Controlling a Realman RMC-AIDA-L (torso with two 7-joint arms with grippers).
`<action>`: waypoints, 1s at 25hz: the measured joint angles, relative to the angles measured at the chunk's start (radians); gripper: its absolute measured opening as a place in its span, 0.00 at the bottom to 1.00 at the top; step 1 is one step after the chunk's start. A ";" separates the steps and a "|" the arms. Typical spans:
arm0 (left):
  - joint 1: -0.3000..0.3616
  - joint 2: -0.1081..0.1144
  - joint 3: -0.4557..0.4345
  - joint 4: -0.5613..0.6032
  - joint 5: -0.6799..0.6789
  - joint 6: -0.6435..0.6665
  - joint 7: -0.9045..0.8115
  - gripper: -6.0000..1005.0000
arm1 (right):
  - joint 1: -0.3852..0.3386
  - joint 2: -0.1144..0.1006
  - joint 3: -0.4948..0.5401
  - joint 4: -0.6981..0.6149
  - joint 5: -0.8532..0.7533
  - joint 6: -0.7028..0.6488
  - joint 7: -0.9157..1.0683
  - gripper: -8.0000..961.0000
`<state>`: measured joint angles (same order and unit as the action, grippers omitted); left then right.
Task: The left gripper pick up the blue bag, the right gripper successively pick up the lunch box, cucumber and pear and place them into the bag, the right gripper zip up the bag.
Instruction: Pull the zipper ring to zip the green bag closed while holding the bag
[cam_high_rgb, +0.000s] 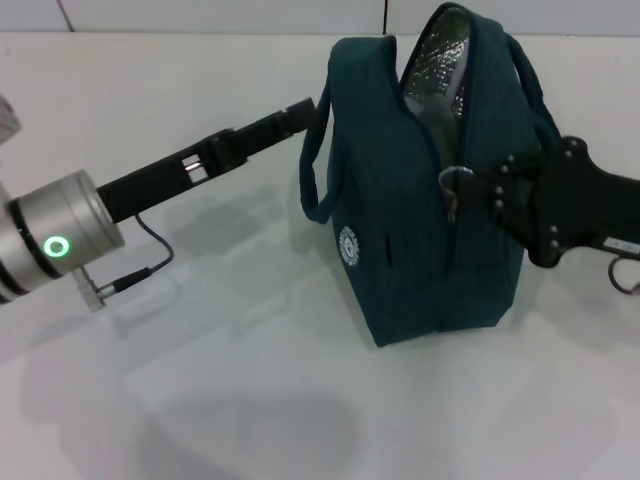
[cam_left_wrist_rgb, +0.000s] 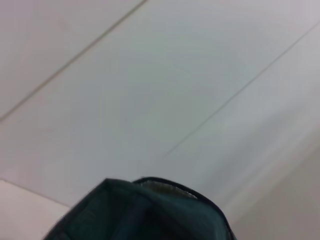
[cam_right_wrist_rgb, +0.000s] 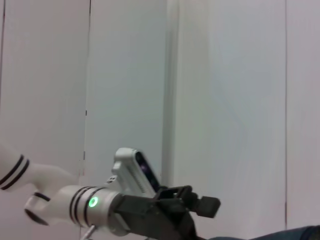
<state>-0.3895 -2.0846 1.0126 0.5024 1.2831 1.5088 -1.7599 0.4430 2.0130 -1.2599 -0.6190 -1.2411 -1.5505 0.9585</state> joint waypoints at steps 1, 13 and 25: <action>0.000 0.000 0.000 0.000 0.000 0.000 0.000 0.76 | 0.006 0.000 -0.002 0.001 0.002 0.005 0.000 0.03; 0.061 0.001 -0.066 -0.001 -0.040 0.012 0.042 0.89 | 0.038 0.003 -0.012 -0.045 0.035 0.027 0.022 0.03; 0.062 0.000 -0.064 -0.002 -0.033 0.049 0.093 0.89 | 0.101 0.002 -0.008 -0.066 0.058 0.109 0.022 0.03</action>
<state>-0.3271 -2.0844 0.9482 0.5000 1.2498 1.5580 -1.6664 0.5441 2.0146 -1.2675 -0.6845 -1.1834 -1.4416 0.9802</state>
